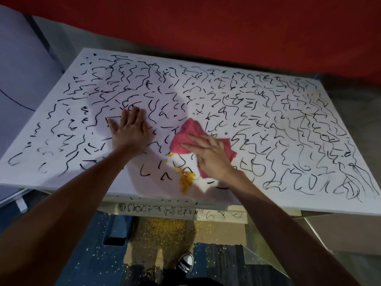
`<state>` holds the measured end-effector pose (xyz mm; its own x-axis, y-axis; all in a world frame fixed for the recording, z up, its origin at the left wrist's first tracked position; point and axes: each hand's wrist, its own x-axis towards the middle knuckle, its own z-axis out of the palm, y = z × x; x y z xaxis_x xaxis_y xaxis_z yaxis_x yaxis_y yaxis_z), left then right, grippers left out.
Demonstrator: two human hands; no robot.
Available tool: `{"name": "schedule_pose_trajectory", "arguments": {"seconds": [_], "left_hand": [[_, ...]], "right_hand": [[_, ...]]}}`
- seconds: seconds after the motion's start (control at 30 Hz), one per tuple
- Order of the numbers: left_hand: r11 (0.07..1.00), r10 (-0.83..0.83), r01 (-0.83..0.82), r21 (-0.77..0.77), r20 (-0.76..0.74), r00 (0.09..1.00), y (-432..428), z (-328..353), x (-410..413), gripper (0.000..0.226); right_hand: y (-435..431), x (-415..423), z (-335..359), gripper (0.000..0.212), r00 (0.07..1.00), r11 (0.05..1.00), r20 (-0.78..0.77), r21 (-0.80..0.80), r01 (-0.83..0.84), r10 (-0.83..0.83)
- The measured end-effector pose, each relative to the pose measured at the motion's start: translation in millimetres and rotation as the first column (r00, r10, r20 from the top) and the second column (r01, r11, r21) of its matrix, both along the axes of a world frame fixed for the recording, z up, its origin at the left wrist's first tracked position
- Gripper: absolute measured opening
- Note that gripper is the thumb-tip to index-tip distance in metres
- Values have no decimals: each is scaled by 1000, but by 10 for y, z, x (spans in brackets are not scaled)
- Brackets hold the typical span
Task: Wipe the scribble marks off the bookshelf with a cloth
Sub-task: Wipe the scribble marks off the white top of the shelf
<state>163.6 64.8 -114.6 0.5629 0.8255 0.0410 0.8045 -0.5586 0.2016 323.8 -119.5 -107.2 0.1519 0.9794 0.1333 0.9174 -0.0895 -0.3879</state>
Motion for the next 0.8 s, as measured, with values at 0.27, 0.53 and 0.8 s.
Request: {"name": "schedule_pose_trajectory", "arguments": {"seconds": [0.27, 0.53, 0.8], "left_hand": [[997, 55, -56, -57, -20, 998, -10, 10, 23, 52], [999, 25, -26, -37, -13, 1000, -37, 24, 5, 52], [998, 39, -40, -52, -14, 999, -50, 34, 17, 52]], "right_hand": [[-339, -608, -107, 50, 988, 986, -86, 119, -116, 127], [-32, -35, 179, 48, 959, 951, 15, -128, 283, -283], [-261, -642, -60, 55, 998, 999, 60, 45, -15, 13]]}}
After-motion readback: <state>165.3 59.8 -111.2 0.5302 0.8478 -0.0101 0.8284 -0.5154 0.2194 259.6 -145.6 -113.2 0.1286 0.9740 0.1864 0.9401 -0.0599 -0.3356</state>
